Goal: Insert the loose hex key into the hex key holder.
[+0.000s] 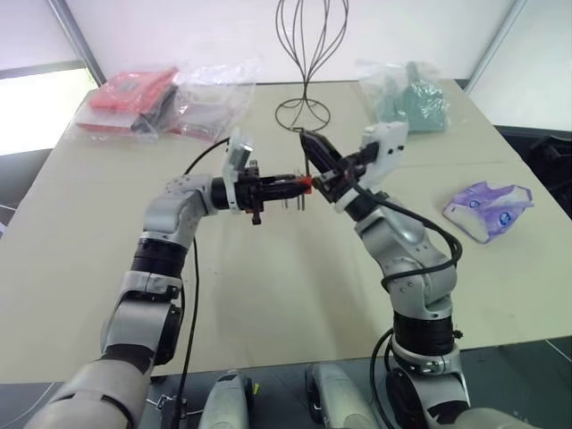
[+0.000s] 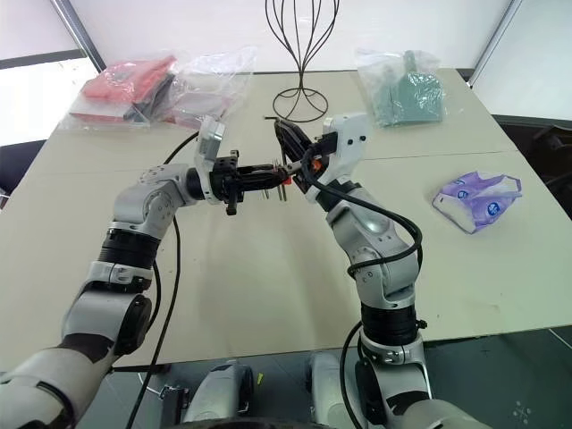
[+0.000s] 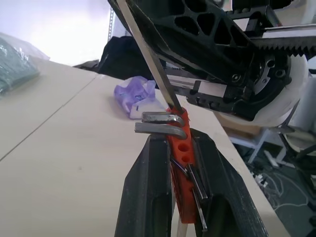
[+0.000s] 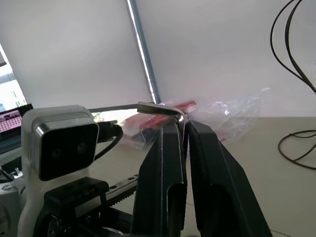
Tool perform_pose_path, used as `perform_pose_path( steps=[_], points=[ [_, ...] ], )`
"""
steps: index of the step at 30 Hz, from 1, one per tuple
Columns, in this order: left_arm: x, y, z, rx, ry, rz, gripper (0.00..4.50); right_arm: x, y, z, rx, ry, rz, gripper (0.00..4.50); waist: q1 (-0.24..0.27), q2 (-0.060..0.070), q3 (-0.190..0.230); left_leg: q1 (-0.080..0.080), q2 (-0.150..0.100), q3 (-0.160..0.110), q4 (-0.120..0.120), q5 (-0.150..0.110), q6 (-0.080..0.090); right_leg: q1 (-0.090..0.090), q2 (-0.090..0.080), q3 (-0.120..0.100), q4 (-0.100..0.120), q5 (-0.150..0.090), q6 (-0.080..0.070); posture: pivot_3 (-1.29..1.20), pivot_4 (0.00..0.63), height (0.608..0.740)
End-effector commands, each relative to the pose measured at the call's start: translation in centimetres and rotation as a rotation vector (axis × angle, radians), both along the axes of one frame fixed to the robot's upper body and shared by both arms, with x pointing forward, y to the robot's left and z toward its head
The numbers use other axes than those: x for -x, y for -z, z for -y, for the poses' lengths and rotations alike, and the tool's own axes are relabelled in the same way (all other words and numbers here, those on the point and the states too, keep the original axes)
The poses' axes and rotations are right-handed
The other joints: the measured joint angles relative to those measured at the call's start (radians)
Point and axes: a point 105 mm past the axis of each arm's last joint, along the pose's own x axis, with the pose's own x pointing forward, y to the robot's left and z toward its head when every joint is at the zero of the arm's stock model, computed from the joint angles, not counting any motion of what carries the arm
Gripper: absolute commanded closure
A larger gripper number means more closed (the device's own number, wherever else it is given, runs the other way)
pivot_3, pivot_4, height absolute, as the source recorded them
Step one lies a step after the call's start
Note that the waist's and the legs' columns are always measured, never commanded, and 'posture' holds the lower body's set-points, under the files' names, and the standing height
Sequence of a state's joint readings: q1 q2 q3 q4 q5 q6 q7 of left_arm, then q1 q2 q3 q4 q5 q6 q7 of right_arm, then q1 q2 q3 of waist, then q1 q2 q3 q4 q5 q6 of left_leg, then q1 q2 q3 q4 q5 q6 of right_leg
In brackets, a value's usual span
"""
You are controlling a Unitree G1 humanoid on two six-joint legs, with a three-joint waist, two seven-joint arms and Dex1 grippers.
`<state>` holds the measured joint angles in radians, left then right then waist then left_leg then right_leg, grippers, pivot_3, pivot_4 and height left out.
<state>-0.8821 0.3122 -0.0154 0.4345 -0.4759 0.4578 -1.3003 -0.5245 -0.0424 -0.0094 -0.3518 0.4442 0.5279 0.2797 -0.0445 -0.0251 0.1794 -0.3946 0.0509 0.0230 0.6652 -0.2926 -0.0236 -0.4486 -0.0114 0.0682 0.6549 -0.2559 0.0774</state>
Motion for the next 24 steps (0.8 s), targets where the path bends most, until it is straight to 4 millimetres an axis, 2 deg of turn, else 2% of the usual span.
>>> perform_pose_path(
  steps=[1,13,19,24],
  points=[
    [-0.2,-4.0,-0.9,0.128,-0.019,0.059,4.5,0.6,0.0,-0.3,0.022,-0.015,0.03,4.46,0.0,0.0,0.0,0.0,0.0,0.0,0.0,0.0,0.0,0.0,0.0,0.0,0.0,0.0,0.0,0.0,0.15,0.74],
    [-0.6,-3.9,-1.4,0.138,-0.043,0.031,4.5,0.7,-0.3,0.0,0.039,-0.014,0.082,4.46,0.001,0.0,0.0,0.001,0.0,0.0,0.0,0.0,0.0,0.0,0.0,0.0,0.001,0.0,0.0,0.0,0.15,0.74],
    [0.2,-2.8,-0.4,0.024,-0.008,0.126,4.5,0.7,0.3,-0.3,0.064,-0.046,0.056,4.46,0.0,0.0,0.0,0.001,0.0,0.0,0.0,0.0,0.0,0.0,0.0,0.0,0.001,0.0,0.0,0.0,0.15,0.74],
    [0.4,-2.8,-0.2,0.009,0.0,0.159,4.5,0.6,0.5,-0.1,0.065,-0.042,0.044,4.46,0.001,0.0,0.0,0.001,0.0,0.0,0.0,0.0,0.0,0.001,0.0,0.0,0.001,0.0,0.0,0.0,0.15,0.74]
  ],
)
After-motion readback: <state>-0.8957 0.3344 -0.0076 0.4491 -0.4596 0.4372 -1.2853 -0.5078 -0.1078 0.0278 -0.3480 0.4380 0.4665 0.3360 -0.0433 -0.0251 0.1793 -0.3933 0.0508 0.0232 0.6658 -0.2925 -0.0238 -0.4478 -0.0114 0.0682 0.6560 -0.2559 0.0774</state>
